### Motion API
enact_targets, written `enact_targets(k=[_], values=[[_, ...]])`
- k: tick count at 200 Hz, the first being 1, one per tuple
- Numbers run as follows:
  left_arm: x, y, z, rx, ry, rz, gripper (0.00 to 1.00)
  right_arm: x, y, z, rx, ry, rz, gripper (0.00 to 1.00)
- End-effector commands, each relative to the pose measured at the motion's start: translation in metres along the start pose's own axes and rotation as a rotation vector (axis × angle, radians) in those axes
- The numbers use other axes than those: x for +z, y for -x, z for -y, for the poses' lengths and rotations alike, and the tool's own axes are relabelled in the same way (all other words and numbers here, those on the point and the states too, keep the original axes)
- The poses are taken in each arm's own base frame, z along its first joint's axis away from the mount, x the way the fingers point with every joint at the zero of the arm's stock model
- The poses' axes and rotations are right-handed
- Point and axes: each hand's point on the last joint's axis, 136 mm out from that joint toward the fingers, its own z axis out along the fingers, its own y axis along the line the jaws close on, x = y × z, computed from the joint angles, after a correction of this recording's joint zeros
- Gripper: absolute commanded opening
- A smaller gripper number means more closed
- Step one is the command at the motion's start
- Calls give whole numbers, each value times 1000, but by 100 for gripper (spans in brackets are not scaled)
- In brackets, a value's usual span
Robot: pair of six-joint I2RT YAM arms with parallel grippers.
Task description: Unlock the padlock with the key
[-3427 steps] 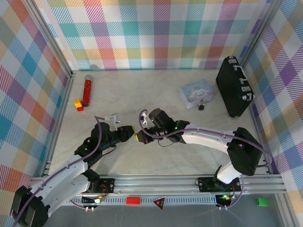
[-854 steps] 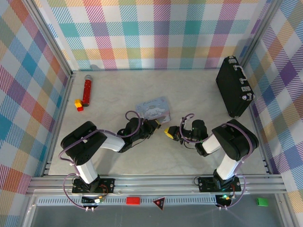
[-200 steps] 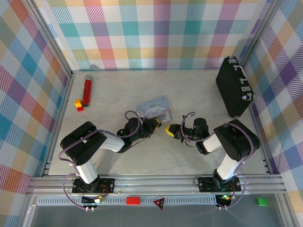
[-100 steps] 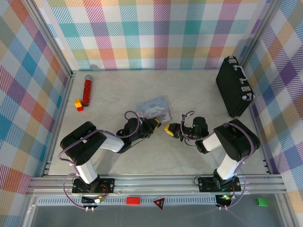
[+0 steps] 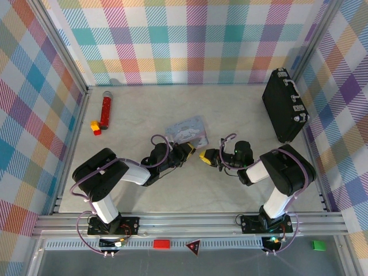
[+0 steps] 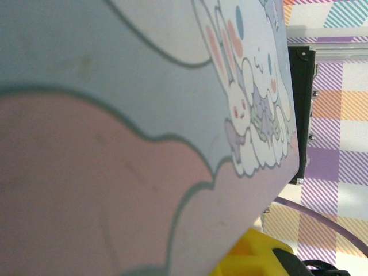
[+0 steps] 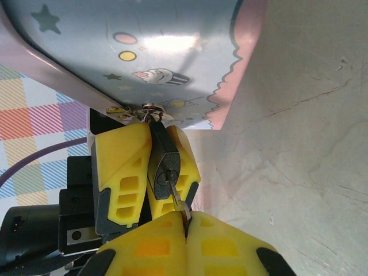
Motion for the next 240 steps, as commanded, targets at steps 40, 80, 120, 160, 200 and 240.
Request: enact_targets(k=[40,80,120,160,200,240], values=[[-3,-27,59,7,-204,-109,5,9,15,-21,-17,111,5,0],[-2,-30,62,7,-216,-121,5,11,16,-22,-32,110,3,0],[-1,-35,65,23,-215,-132,5,13,17,-34,-71,120,-11,0],[1,-36,66,26,-217,-132,4,13,15,-49,-106,125,-21,0],[2,-38,68,31,-220,-135,4,19,5,-52,-108,123,-43,0],[2,-40,64,40,-203,-137,4,19,4,-56,-117,122,-38,0]])
